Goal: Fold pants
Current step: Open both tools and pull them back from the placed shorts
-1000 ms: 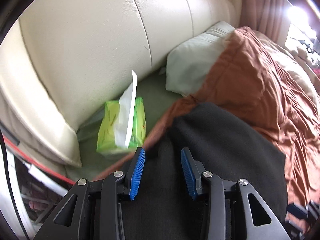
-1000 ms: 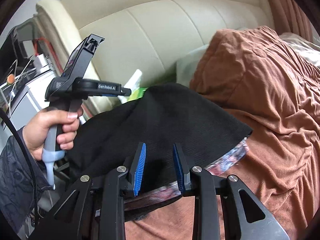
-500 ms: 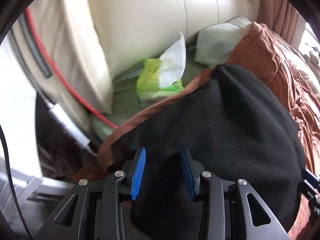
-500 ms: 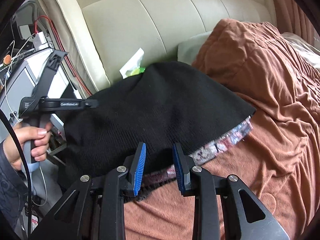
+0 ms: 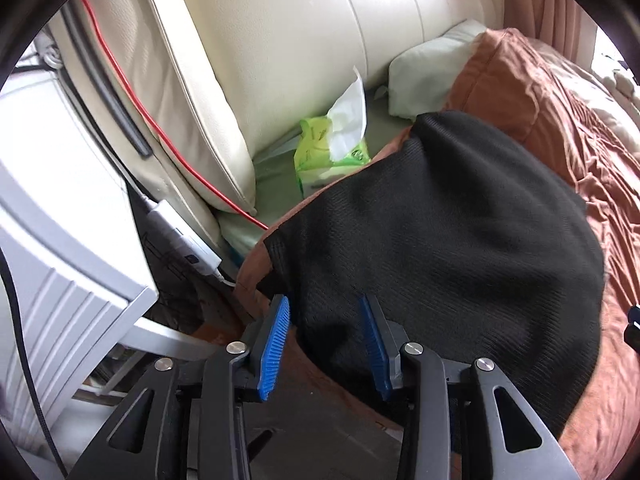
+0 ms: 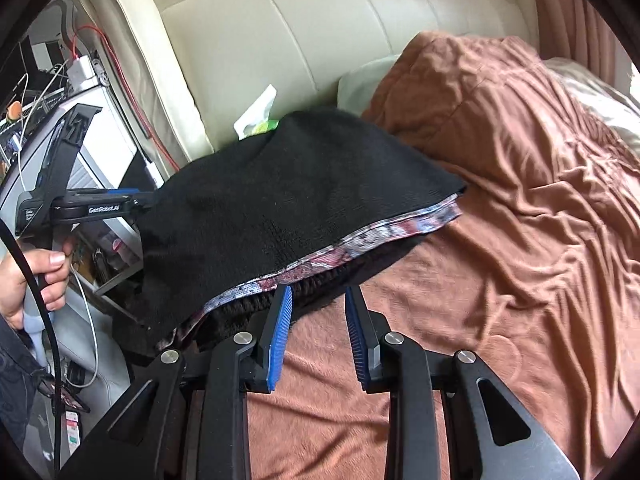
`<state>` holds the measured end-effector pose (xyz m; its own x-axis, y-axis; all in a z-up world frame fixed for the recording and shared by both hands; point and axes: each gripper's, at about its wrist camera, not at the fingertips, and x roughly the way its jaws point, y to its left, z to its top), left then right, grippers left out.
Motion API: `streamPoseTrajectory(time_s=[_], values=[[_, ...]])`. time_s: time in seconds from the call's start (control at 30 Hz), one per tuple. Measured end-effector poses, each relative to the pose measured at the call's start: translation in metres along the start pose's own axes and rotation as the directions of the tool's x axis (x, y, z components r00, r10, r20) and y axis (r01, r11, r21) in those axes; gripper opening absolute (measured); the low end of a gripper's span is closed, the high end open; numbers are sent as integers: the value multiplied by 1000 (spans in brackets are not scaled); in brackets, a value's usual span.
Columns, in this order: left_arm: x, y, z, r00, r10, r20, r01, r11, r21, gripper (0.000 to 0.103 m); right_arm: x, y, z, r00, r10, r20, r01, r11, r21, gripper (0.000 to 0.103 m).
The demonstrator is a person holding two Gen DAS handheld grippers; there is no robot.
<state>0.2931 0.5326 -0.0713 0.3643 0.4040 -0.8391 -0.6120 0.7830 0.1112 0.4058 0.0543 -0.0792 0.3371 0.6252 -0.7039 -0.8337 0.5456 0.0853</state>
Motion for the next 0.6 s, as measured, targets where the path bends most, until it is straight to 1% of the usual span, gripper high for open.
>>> streamPoseTrajectory(time_s=[0.1,0.13,0.17,0.2,0.23,0.27,0.3,0.33,0.37,0.4,0.43,0.47,0.6], values=[[-19,-8,-4,1000,-24,18,23,1000,5,41,-23,-1,-1,1000,-7,14,6,1000,13,25],[-26,-11,-5,999,-29,26,29,1000,8,42,-30,-2,-2,1000,-8,20,8,1000,18,29],[-34,-14,-7,999,-33,34,33,999,8,47,-37,-2,-4,1000,-12,25,12,1000,24,34],[-43,-18,-8,998,-43,50,43,999,7,53,-48,-3,-5,999,-25,35,23,999,32,54],[-48,-21,-9,997,-52,61,51,999,8,57,-58,-3,-7,998,-38,50,36,999,38,73],[-57,-26,-10,995,-60,75,60,998,10,63,-68,-4,-10,996,-59,66,56,997,44,81],[-65,-30,-11,993,-69,91,68,998,14,72,-81,-4,-13,993,-81,83,77,996,50,87],[-74,-37,-13,992,-76,105,74,997,23,79,-93,-5,-16,991,-91,96,86,995,54,88],[-82,-43,-15,990,-79,117,75,997,34,91,-101,-4,-18,990,-95,102,89,994,57,89],[-90,-49,-16,988,-81,134,76,996,46,100,-112,-4,-21,989,-100,107,94,994,61,93],[-98,-57,-17,985,-80,154,73,996,53,102,-124,-4,-24,987,-112,114,105,992,65,100],[-106,-63,-19,982,-83,169,75,996,54,103,-135,-4,-27,985,-123,122,116,991,66,103],[-132,-82,-30,972,-140,191,132,990,54,103,-177,-1,-40,977,-165,134,159,986,58,103]])
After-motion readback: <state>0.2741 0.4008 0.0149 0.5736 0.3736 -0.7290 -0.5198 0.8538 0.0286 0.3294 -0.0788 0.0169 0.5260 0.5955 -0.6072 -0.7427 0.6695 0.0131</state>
